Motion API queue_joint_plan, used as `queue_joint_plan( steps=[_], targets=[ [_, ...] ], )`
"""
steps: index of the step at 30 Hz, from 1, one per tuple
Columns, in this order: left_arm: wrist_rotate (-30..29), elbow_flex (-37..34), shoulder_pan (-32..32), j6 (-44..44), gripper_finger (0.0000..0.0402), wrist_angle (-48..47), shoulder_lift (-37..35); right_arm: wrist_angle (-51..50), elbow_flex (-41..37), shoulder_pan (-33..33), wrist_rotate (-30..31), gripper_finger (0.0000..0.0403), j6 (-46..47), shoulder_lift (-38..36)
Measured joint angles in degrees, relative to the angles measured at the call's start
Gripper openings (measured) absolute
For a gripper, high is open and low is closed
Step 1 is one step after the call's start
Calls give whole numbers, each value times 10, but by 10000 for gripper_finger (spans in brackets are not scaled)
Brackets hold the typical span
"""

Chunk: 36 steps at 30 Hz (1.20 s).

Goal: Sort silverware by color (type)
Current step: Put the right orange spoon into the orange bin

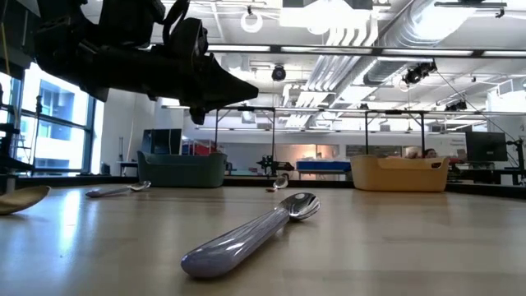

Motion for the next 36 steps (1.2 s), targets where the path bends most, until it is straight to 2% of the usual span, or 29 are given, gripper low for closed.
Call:
queue_joint_plan(
  steps=[10,36],
  targets=[
    [0,0,0,0,3,0,0,-4,0,3,-21,0,10,83],
    [0,0,0,0,3,0,0,5,0,-19,-24,0,-163,108]
  ],
)
